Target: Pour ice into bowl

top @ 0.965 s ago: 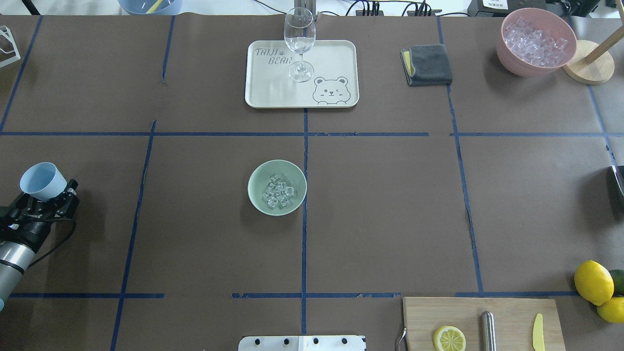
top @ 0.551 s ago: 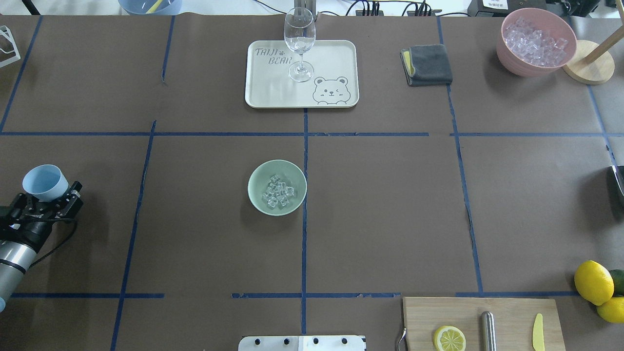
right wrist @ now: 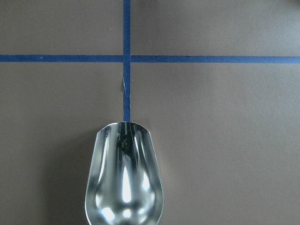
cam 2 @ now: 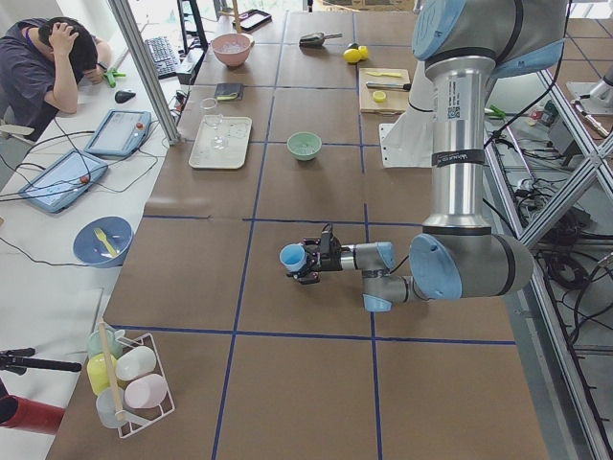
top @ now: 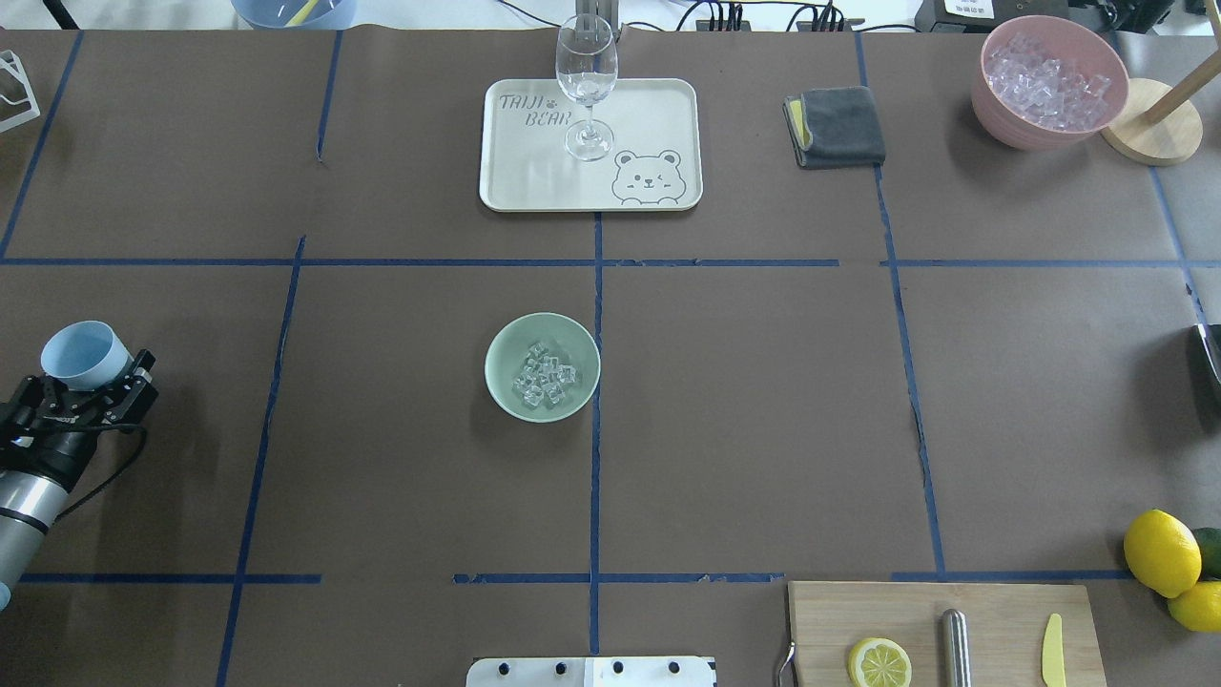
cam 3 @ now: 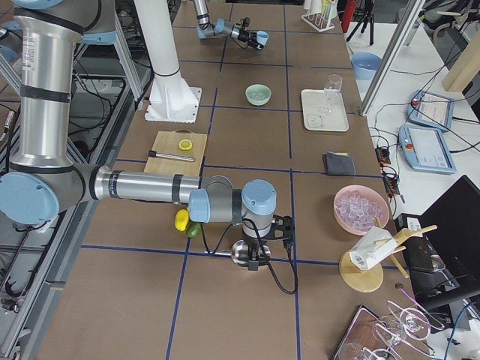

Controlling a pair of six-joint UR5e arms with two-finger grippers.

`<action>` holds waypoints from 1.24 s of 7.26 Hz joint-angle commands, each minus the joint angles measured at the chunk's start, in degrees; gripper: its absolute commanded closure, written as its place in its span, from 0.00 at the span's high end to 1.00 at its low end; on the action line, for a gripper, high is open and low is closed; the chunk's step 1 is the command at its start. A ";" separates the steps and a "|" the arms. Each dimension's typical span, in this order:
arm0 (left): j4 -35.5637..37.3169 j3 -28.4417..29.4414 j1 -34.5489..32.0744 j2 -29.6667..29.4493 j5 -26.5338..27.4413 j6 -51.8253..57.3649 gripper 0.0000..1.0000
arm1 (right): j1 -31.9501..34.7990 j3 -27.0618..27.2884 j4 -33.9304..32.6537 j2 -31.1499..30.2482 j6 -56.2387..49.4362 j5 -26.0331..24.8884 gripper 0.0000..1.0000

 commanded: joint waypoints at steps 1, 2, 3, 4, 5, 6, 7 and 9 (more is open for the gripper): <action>-0.50 -2.04 -0.19 0.56 1.60 0.03 1.00 | 0.01 0.09 0.00 0.22 0.00 0.00 1.00; -0.59 -2.92 -0.19 0.91 1.60 0.03 1.00 | 0.01 0.09 0.00 0.31 0.00 0.00 1.00; -0.68 -4.15 -0.27 1.61 1.51 0.12 1.00 | 0.01 0.00 0.00 0.39 0.00 0.00 1.00; -0.68 -6.25 -0.36 3.44 1.34 0.30 1.00 | 0.01 0.00 0.00 0.39 0.00 0.00 1.00; -3.29 -8.18 -0.54 4.59 1.34 5.35 1.00 | 0.01 0.09 0.00 0.48 0.00 0.00 1.00; -7.93 -8.20 -0.71 4.60 1.51 9.92 1.00 | 0.01 0.09 0.00 0.48 0.09 0.00 1.00; -10.24 -8.55 -1.24 4.60 0.99 13.27 1.00 | 0.01 0.09 0.00 0.57 0.09 0.00 1.00; -10.09 -9.95 -7.96 4.60 -10.09 19.77 1.00 | 0.01 0.00 0.17 0.66 0.00 0.00 1.00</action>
